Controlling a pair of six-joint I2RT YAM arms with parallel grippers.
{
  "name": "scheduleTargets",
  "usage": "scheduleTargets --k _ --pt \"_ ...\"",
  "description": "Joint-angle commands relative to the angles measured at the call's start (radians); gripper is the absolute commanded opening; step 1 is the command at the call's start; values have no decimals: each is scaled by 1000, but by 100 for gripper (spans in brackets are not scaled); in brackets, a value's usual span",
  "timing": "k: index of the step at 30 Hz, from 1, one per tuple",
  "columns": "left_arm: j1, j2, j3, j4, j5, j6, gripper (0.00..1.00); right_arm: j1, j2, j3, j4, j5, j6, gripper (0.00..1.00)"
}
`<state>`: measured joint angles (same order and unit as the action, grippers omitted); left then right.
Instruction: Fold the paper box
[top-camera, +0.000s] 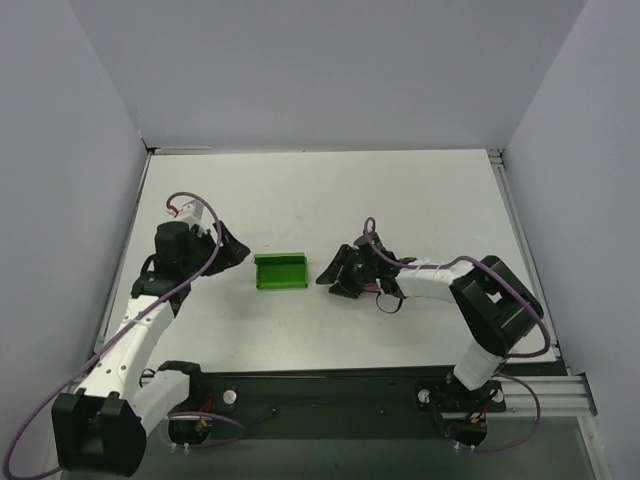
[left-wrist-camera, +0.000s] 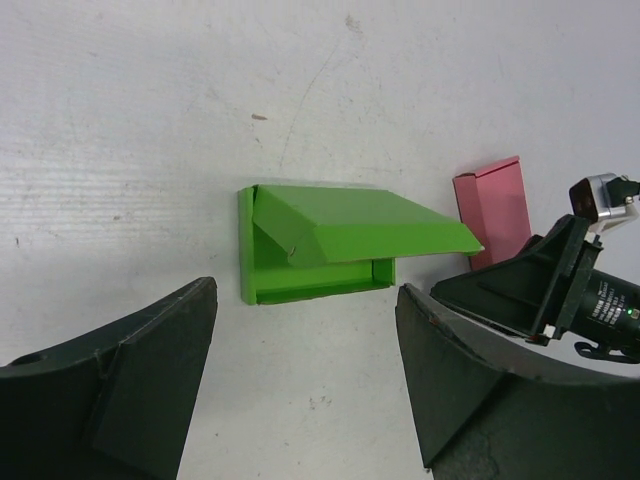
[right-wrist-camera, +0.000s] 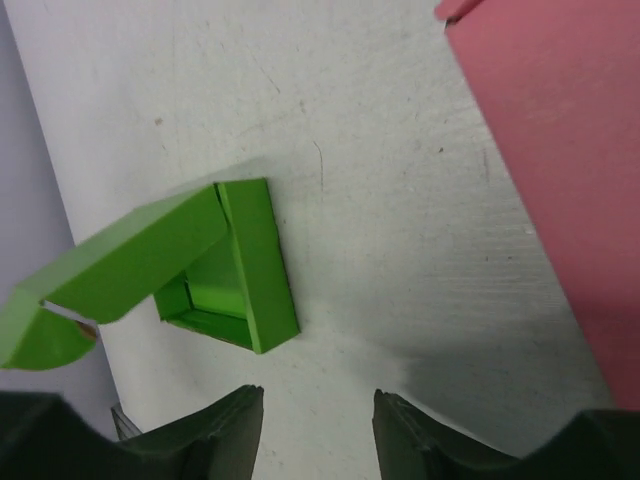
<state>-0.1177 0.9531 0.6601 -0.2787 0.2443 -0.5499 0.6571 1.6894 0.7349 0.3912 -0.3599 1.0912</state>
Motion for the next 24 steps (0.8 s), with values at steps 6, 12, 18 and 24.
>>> scheduleTargets --k 6,12,18,24 --pt "35 243 185 6 156 90 82 -19 -122 58 93 -7 116 55" --pt "33 372 236 16 213 91 82 -16 -31 175 67 -10 108 56" --pt "32 453 253 12 236 110 82 -10 55 250 57 -14 107 56" --pt "29 501 245 30 285 105 81 -10 119 287 54 -36 110 56"
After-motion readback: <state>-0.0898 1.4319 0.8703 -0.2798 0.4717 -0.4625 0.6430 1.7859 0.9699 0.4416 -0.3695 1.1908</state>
